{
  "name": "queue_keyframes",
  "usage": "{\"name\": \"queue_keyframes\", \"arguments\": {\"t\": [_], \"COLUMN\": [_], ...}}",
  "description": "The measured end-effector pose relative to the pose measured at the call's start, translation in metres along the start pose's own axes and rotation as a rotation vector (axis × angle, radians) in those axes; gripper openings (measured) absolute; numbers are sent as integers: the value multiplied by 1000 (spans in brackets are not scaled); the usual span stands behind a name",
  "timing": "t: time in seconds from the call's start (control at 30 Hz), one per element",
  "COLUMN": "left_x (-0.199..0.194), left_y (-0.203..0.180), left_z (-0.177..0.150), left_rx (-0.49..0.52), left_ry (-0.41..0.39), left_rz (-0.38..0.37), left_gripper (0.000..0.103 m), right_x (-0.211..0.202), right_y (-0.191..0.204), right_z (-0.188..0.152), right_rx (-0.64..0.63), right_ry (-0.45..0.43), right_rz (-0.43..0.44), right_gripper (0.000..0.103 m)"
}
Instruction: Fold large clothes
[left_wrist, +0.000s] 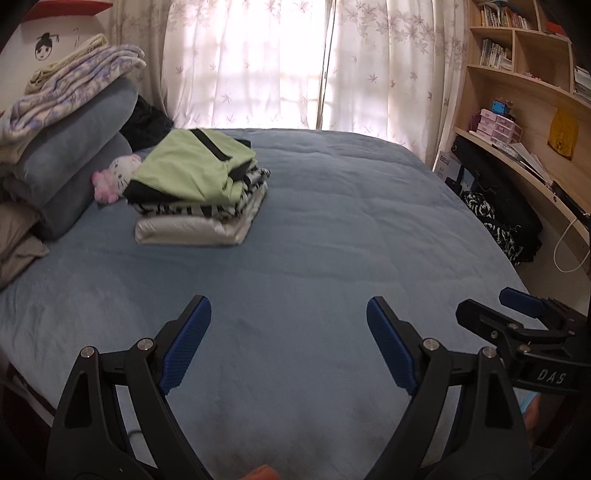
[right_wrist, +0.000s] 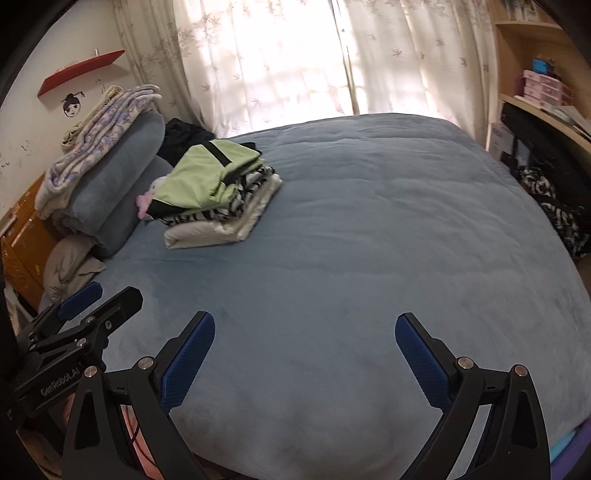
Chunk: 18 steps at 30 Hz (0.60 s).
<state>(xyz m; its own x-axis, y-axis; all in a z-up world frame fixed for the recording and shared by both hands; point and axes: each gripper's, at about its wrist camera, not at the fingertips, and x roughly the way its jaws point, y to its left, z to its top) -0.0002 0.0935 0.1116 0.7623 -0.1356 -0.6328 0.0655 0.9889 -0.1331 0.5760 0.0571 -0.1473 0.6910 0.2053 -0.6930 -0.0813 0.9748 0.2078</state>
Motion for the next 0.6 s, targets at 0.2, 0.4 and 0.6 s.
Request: {"name": "queue_keyframes", "arguments": {"t": [0.2, 0.4, 0.6], "left_x": [-1, 9, 13], "left_y": [-9, -7, -4], "left_z": [-35, -41, -37], "left_rx": [-1, -7, 3], "left_ry": [6, 41, 34], "left_rz": [25, 30, 50], "left_gripper": [85, 85, 85], "right_x": [-23, -32, -34], "right_y": [-7, -11, -16], "right_z": [-49, -84, -96], "right_rx": [9, -32, -43], "right_ry": [-34, -41, -33], "right_rz": [-20, -50, -53], "right_gripper": [100, 100, 100]}}
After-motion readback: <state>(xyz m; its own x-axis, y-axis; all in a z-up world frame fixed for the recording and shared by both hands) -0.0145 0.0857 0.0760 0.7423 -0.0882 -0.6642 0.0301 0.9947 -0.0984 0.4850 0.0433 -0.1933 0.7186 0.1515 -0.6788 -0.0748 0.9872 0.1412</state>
